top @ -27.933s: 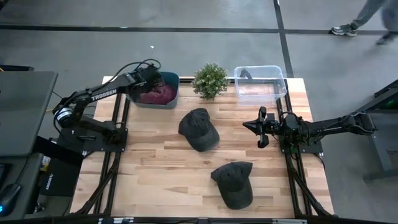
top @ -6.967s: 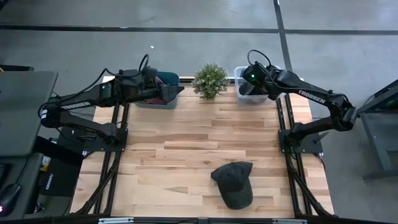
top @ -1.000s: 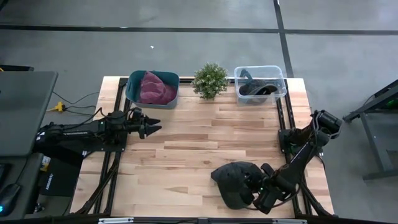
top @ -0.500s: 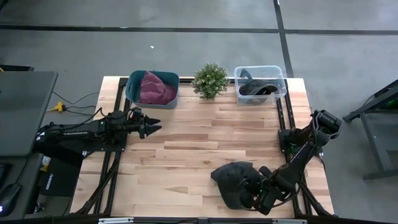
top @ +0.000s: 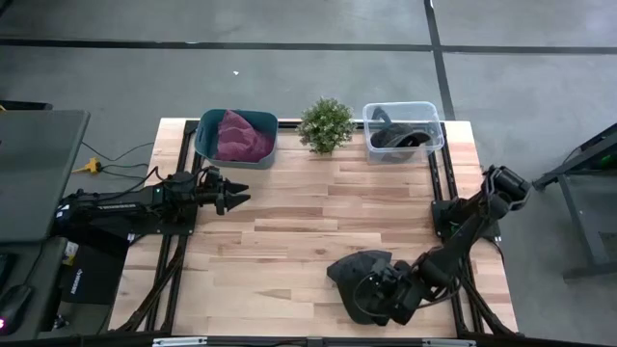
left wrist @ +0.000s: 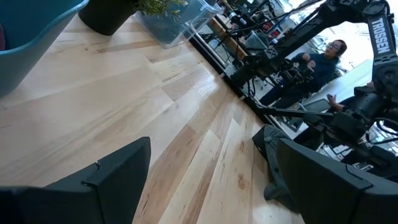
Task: Pick & Place hat
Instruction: Put the black cap into the transparent bin
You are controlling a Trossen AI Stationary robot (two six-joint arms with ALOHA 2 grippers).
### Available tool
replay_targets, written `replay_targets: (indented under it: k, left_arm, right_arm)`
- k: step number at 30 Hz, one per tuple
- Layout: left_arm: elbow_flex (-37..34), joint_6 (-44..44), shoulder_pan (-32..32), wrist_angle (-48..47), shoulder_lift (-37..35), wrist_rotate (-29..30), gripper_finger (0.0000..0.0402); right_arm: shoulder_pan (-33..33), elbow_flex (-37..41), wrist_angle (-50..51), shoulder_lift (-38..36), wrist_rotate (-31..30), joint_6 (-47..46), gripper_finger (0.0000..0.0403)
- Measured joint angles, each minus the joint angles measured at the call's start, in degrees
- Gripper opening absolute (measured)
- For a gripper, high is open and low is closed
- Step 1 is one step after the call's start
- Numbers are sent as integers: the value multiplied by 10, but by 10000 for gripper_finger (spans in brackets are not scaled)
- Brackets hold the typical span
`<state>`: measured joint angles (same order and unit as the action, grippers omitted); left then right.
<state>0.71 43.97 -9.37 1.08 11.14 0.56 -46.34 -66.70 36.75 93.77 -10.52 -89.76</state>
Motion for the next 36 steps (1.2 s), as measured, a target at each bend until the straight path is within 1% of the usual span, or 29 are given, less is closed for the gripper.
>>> replay_targets:
  k: [4, 10, 14, 20, 23, 27, 31, 36]
  left_arm:
    - [0, 0, 0, 0, 0, 0, 337]
    - [0, 0, 0, 0, 0, 0, 337]
    - [0, 0, 0, 0, 0, 0, 337]
    - [0, 0, 0, 0, 0, 0, 337]
    - [0, 0, 0, 0, 0, 0, 337]
    - [0, 0, 0, 0, 0, 0, 337]
    - [0, 0, 0, 0, 0, 0, 337]
    - [0, 0, 0, 0, 0, 0, 337]
  right_arm:
    - [22, 0, 21, -22, 21, -3, 286]
    - [69, 0, 64, -65, 32, -26, 287]
    - [108, 0, 72, -74, 64, -16, 288]
    - [144, 0, 93, -65, 106, -18, 287]
    - [153, 0, 113, -65, 114, -28, 287]
    - [164, 0, 99, -60, 120, -28, 287]
    - [171, 0, 103, -37, 141, -24, 287]
    - [171, 0, 96, 2, 145, -18, 287]
